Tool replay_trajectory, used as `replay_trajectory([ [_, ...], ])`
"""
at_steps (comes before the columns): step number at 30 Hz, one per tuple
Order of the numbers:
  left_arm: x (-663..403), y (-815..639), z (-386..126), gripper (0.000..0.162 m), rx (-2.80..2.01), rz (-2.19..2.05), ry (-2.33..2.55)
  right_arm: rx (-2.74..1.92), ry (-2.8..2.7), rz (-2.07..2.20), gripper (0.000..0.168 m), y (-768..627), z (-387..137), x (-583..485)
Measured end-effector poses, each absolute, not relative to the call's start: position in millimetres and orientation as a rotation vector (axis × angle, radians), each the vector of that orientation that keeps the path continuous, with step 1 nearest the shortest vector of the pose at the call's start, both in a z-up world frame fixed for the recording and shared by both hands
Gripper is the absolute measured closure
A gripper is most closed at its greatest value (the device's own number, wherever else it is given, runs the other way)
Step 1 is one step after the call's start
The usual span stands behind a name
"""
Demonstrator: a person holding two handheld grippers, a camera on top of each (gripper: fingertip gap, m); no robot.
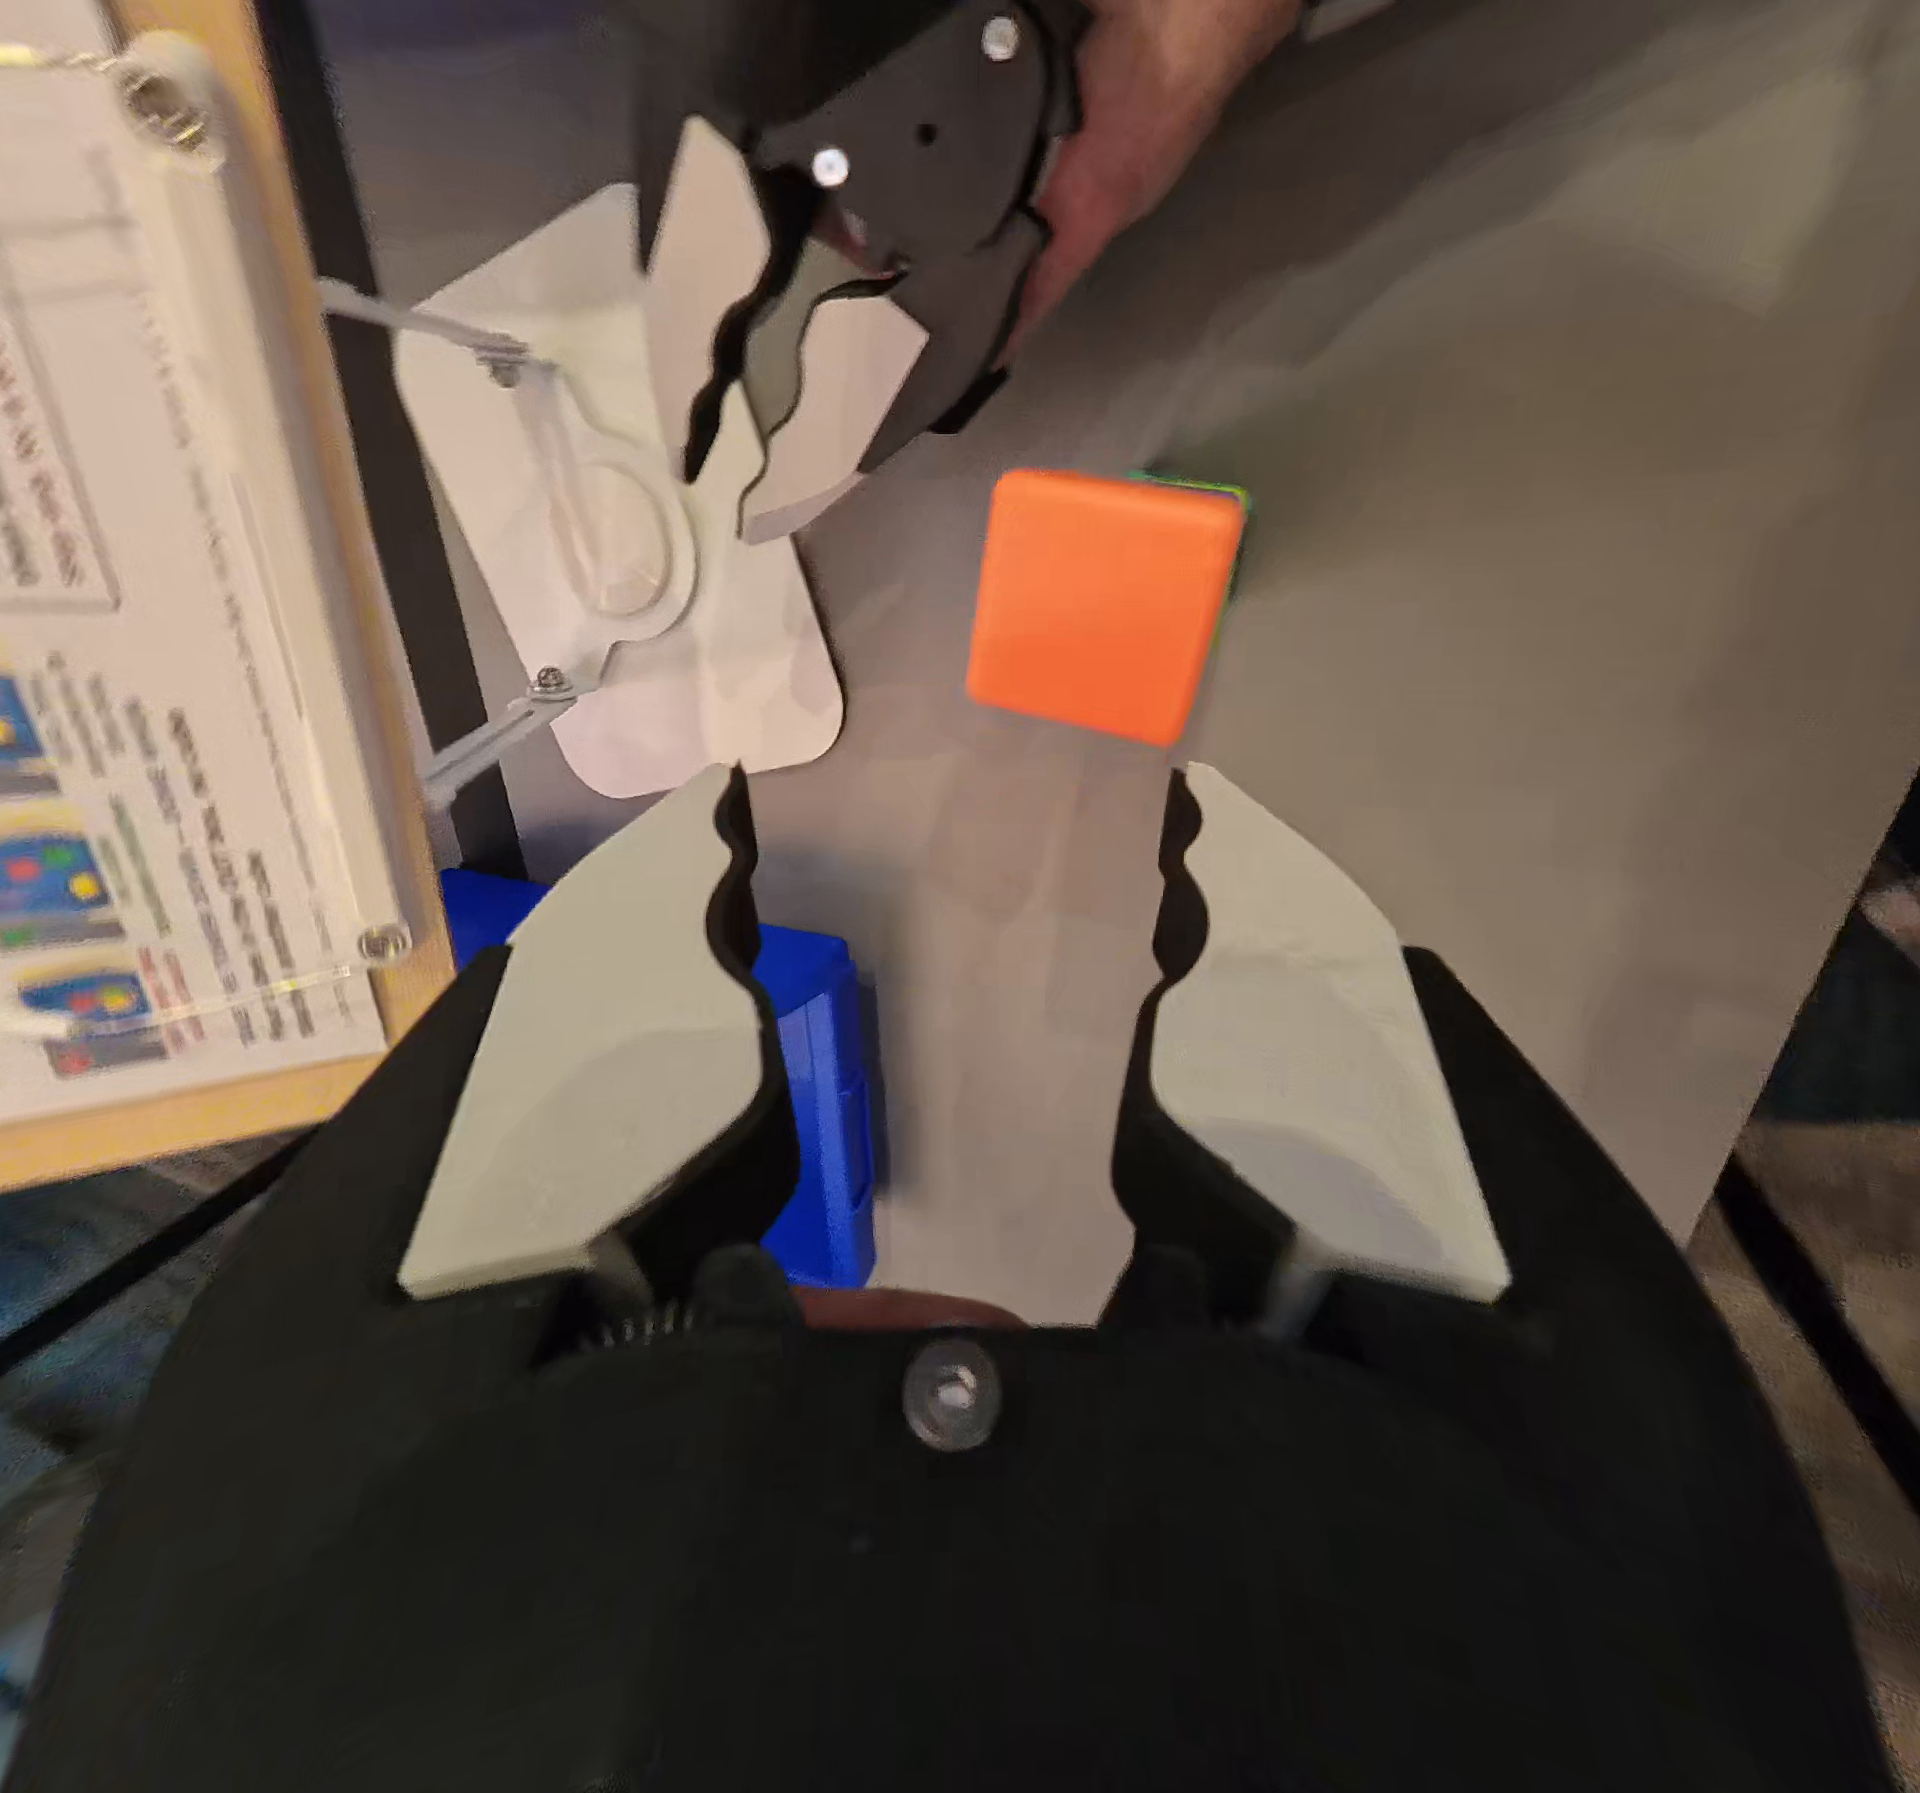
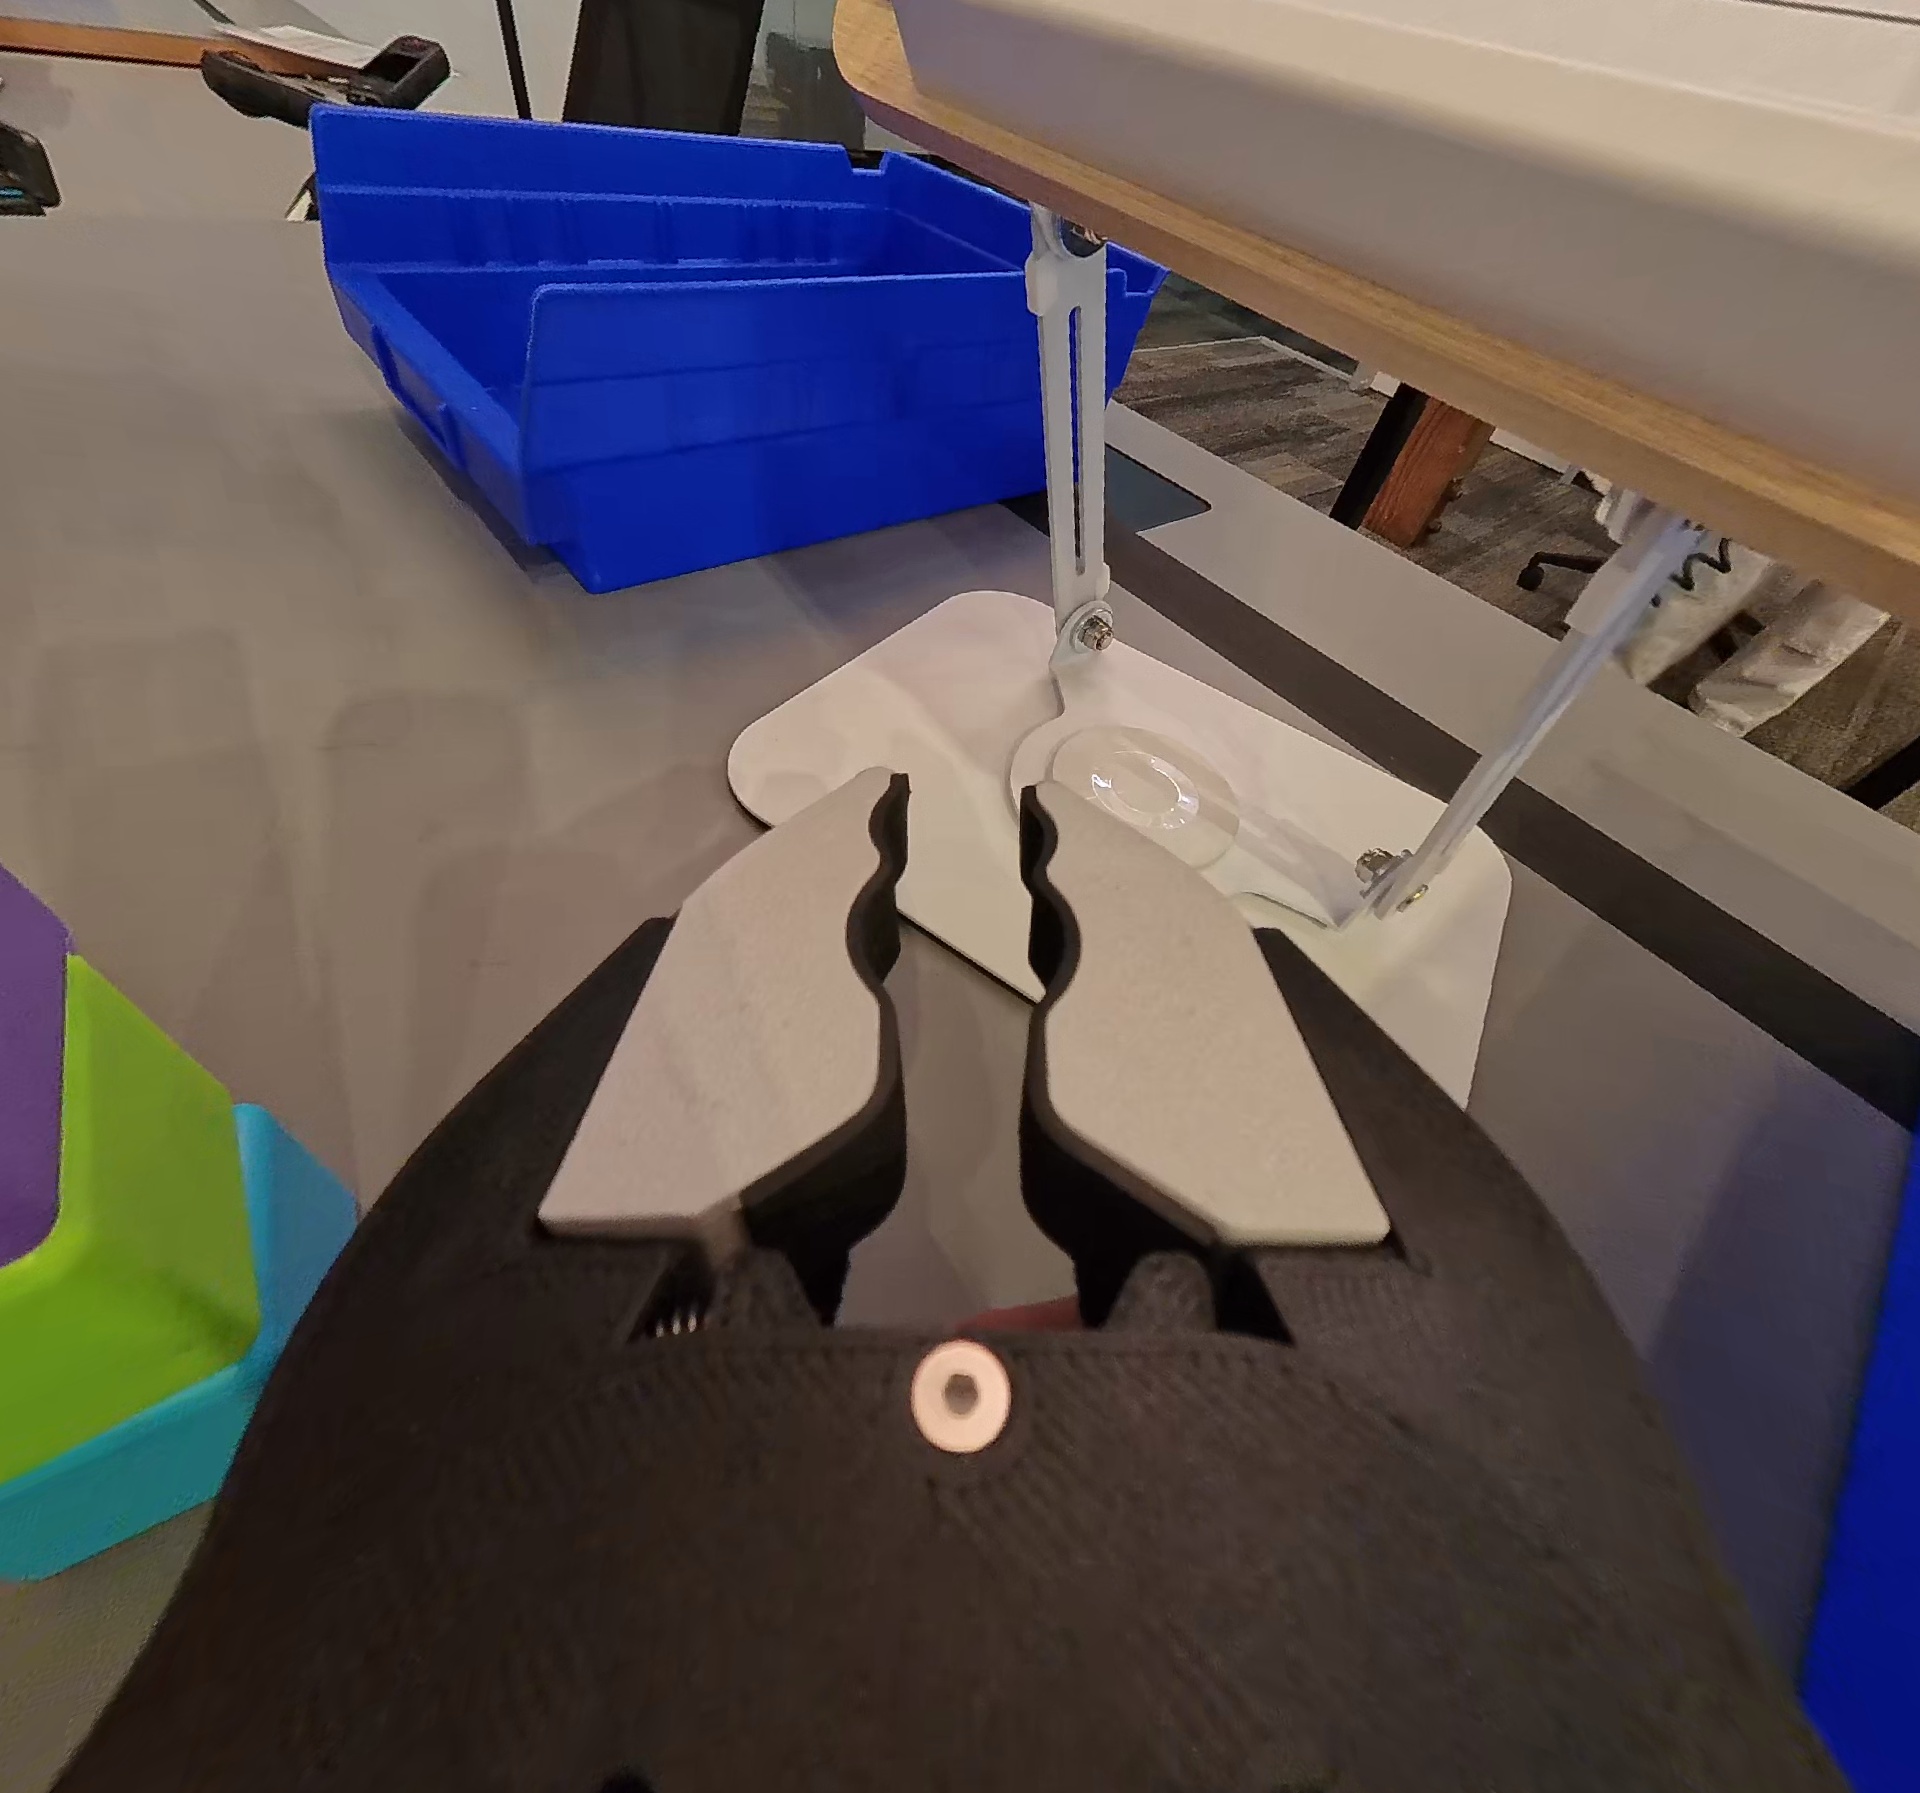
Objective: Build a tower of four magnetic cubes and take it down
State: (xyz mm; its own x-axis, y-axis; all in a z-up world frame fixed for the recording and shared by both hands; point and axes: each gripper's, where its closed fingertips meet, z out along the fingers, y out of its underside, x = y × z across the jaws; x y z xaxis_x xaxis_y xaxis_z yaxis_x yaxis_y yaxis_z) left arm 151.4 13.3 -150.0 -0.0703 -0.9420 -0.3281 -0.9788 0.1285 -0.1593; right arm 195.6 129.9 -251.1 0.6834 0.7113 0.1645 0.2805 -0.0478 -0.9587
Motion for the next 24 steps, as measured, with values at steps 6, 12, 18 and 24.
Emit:
replay_trajectory([
  [6,121,20,-161,0.086,-1.857,-0.118,1.715,-1.629,-0.825,0.422,0.148,130,-251,195],
  [12,120,18,-207,0.086,-1.749,-0.443,1.567,-1.628,-0.823,0.414,0.147,128,-251,198],
  [18,125,35,-237,0.086,-1.681,-0.625,1.484,-1.643,-0.761,0.412,0.146,125,-249,210],
  [24,120,70,-251,0.092,-1.734,-0.637,1.205,-1.65,-0.696,0.38,0.145,119,-246,229],
])
